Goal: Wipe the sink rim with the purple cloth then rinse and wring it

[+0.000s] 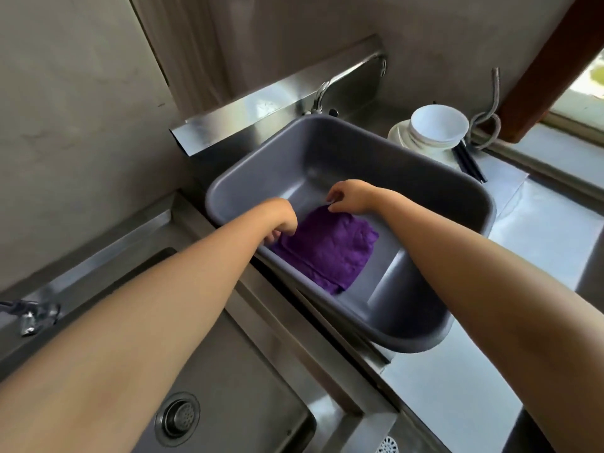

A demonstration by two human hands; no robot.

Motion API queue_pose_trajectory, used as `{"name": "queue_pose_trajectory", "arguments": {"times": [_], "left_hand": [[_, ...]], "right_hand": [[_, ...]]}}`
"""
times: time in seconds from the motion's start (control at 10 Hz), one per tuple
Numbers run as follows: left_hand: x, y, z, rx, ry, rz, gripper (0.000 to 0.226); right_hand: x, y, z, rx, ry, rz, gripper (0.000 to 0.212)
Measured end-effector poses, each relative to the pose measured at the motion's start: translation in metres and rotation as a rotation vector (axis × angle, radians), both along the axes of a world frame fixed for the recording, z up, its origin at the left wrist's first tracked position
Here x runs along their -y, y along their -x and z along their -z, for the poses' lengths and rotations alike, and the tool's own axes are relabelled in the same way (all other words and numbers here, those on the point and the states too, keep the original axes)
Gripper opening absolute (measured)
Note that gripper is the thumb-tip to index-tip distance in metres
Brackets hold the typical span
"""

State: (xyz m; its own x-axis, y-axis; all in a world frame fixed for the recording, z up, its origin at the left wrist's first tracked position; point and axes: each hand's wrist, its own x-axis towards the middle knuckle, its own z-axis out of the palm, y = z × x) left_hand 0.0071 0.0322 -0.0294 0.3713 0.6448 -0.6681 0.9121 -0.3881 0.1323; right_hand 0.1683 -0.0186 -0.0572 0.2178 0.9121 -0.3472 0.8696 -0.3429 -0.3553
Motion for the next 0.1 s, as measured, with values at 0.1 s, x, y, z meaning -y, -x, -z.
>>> {"name": "queue_pose_trajectory", "arguments": {"times": [0.1], "left_hand": [[-0.0034, 0.0024, -0.0137, 0.046, -0.016, 0.029, 0.014]], "right_hand": [[-0.0034, 0.0099, -0.0182, 0.041, 0.088, -0.008, 0.044]]}}
